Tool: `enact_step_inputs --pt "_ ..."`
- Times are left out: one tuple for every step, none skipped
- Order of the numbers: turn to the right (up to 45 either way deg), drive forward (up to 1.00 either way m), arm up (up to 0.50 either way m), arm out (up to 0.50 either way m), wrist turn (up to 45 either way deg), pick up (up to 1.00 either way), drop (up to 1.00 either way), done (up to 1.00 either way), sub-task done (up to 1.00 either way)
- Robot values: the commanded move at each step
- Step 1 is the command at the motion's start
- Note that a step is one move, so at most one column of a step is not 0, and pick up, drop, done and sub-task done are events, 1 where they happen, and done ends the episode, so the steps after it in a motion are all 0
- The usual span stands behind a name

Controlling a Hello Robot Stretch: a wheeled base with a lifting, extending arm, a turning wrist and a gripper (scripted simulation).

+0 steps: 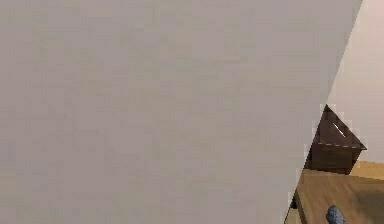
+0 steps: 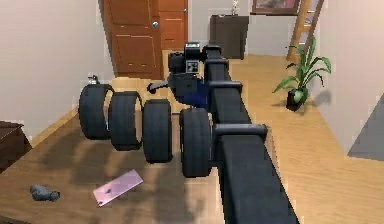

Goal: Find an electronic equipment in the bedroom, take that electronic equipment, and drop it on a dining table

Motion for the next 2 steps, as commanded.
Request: enact_step_inputs --pt "0.0 0.00 0.00 -0.08 0.0 0.00 0.00 0.00 0.00" --pt "0.0 0.00 0.00 0.00 0.0 0.00 0.00 1.00 0.00"
